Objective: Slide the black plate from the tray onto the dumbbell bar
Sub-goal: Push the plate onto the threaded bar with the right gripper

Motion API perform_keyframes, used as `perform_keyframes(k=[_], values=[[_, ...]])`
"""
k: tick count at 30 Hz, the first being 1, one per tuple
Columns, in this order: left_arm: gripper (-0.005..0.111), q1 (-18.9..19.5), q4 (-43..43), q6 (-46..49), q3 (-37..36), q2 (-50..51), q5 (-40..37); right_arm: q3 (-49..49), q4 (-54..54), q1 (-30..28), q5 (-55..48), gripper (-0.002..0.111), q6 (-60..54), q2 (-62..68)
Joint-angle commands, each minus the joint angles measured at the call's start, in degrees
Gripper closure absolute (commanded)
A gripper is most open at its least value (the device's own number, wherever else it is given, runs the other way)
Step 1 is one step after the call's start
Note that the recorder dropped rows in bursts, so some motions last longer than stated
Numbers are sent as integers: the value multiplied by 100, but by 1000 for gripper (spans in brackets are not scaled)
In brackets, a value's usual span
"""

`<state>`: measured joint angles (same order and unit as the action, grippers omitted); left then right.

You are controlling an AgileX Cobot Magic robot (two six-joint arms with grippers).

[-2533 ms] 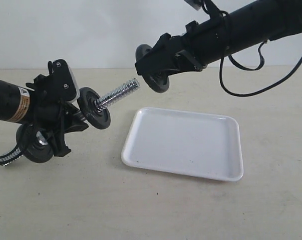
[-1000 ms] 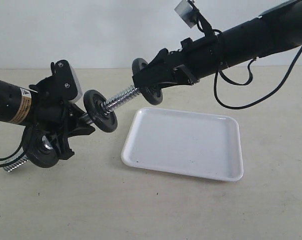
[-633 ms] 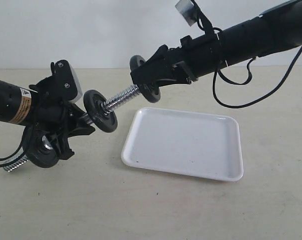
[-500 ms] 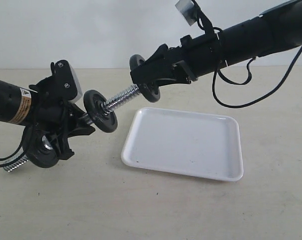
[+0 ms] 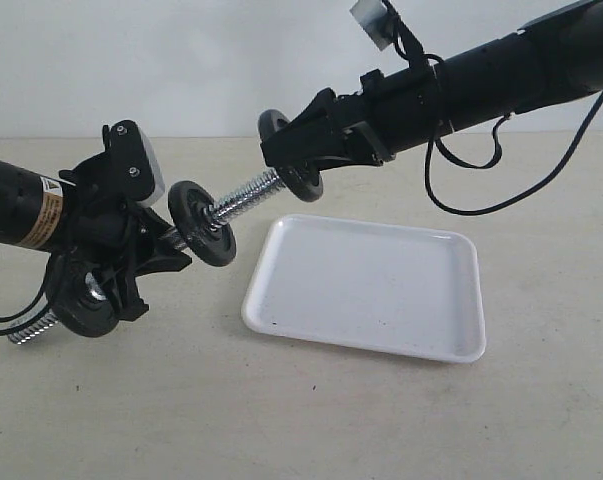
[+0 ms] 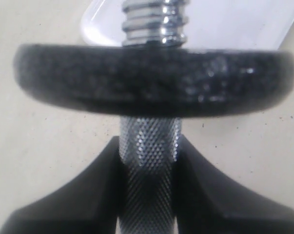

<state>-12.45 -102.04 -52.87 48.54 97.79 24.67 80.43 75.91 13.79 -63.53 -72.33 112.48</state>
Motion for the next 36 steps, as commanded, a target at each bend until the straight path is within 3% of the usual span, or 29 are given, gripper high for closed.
perform_keyframes(k=[1, 24, 36], values=[[102, -22, 418, -63, 186, -312, 429, 27, 135, -22, -58, 108, 22, -94], [102, -22, 545, -63, 217, -312, 502, 27, 337, -11, -326, 108, 56, 345], [102, -22, 1024, -93, 299, -312, 594, 27, 479, 24, -457, 108, 43, 345]])
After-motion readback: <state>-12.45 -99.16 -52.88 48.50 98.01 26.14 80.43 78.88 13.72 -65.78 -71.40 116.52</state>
